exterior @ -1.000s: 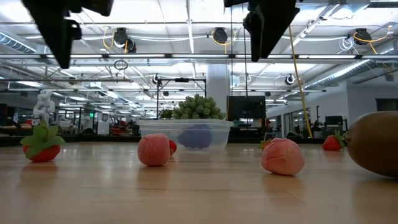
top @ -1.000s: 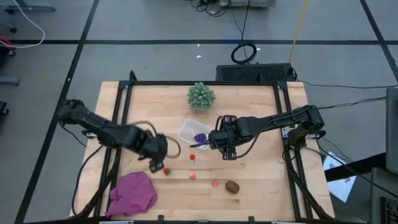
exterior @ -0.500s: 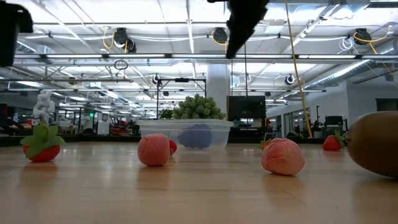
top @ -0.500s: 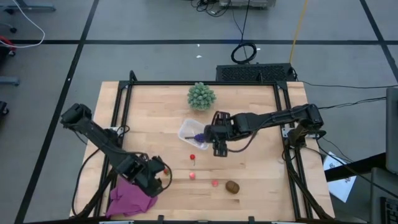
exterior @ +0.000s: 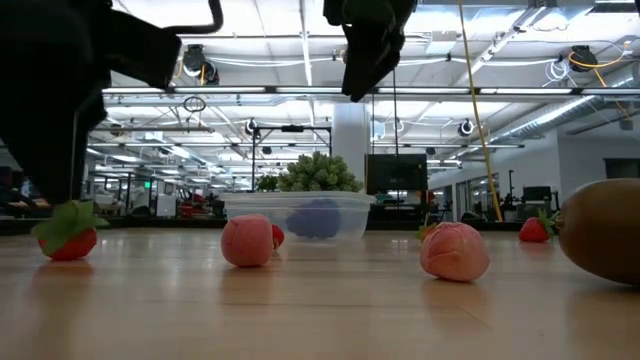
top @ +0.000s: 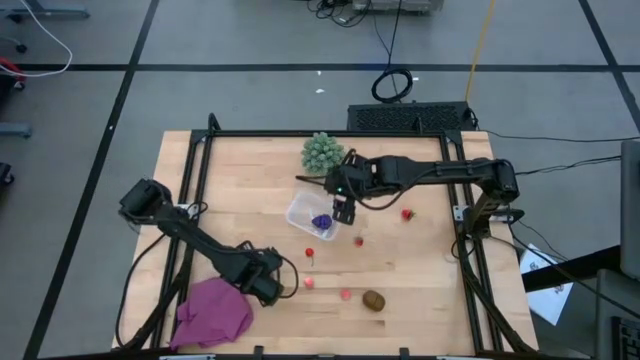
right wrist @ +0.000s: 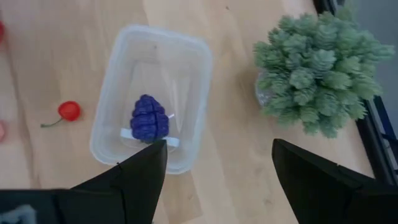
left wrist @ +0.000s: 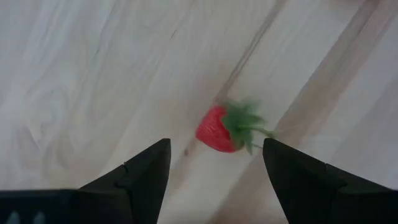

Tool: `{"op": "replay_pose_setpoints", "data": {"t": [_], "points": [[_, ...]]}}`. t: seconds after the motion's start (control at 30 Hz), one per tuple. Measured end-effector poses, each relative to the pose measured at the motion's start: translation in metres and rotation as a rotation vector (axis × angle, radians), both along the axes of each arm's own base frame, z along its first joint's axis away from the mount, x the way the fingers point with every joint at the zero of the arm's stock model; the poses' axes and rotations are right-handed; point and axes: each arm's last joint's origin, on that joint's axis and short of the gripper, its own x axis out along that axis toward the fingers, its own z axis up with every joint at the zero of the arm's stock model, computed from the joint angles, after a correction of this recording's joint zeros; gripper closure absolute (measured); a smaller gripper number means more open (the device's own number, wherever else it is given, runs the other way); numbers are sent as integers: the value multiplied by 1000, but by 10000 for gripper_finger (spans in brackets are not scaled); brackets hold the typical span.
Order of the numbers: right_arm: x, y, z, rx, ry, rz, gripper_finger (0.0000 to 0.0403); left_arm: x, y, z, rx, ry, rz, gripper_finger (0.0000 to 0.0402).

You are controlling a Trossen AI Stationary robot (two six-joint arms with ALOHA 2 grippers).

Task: Pick and placing Produce into tupperware
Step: Put the left strawberry into the transparent bin

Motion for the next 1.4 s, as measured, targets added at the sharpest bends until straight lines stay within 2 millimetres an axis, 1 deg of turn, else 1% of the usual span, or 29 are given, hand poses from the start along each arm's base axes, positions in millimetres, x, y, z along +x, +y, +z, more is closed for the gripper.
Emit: {"op": "replay_pose_setpoints", "data": {"t": [0.13,0.27,0.47,0.57,0.67,0.83,0.93,1.1,1.4], "points": [[-5,-4,6,-8,-6,4,121,0,-1,-3,32,32,-159,144],[-8,-4,12,-15,-31,14,121,-5,-6,-2,51,48,-307,144],[-7,-5,18,-23,-81,23,121,-11,-14,1,64,50,-473,144],[-6,-6,18,-20,-95,13,121,-10,-13,0,69,50,-509,144],[-5,-7,19,-15,-109,0,121,-9,-8,-5,69,52,-492,144],[-5,-10,19,-16,-114,-7,121,-3,-3,-14,-4,-7,-375,144],[-5,-13,19,-21,-111,-7,121,2,-4,-13,-59,-44,-310,144],[-5,-17,19,-27,-107,-7,121,5,-7,-4,-122,-122,-211,144],[-5,-18,19,-30,-110,-6,121,5,-5,-6,-135,-101,-148,144]]}}
